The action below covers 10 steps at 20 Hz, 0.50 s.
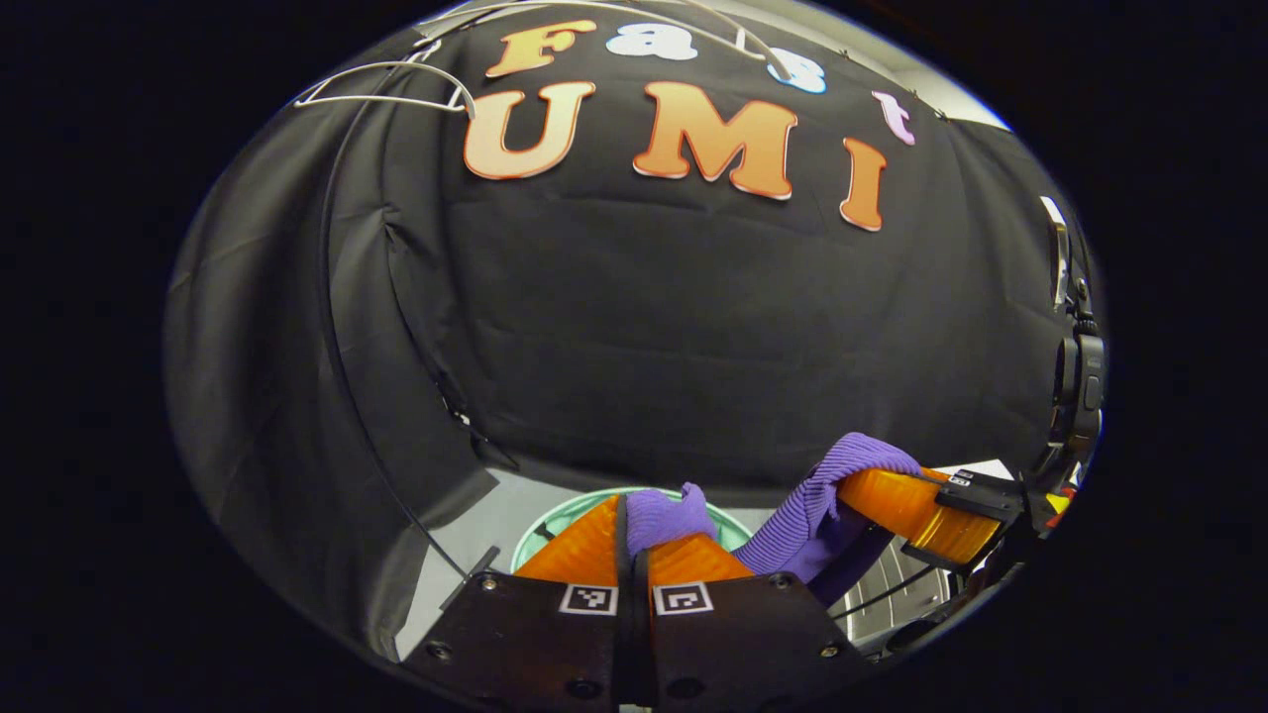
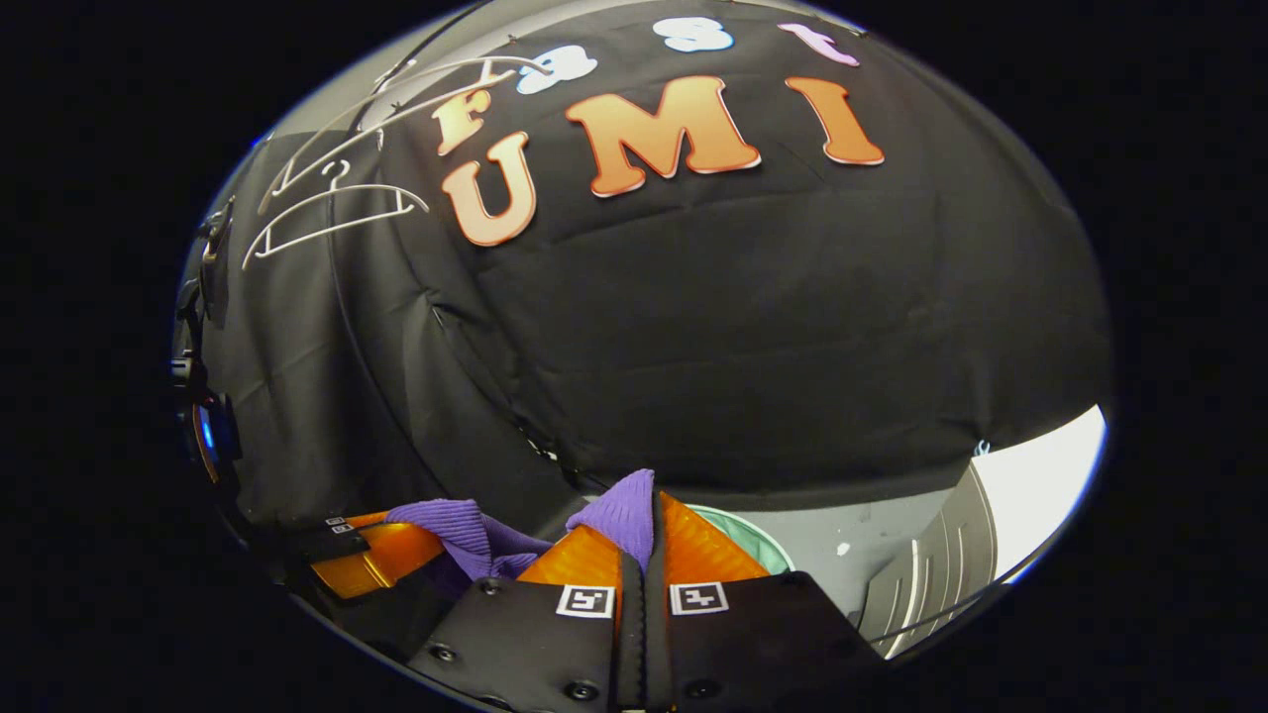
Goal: Grasp the clothes on the hanger with both hands and then place them into the laundry hamper below.
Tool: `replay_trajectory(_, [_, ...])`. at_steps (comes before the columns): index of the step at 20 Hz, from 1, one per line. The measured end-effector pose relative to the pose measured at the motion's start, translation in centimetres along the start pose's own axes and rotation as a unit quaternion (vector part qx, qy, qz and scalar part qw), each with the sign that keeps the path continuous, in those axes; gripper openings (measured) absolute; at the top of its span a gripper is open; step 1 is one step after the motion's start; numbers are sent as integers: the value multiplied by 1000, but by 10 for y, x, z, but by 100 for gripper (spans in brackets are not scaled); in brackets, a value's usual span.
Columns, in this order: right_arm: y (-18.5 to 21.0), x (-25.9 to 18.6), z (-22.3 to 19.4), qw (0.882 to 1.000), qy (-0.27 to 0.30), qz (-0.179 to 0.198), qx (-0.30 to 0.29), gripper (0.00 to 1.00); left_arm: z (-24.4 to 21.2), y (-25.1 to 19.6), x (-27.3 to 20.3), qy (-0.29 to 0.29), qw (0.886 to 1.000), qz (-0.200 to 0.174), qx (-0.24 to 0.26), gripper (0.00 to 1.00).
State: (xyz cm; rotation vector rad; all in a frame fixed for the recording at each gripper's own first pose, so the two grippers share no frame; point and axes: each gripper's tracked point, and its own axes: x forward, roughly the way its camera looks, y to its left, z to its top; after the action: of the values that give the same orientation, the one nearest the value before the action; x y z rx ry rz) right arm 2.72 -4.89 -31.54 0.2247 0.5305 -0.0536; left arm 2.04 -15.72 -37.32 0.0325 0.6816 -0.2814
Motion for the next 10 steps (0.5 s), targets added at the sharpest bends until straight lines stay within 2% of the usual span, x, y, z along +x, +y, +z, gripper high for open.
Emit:
replay_trajectory(6, [-36,37,-42,998,45,-23,25,7,-50,14,28,70,997,20,-6,0])
replay_trajectory(10, [-51,63,-89,994,93,-38,34,7,-88,22,52,118,993,30,-10,0])
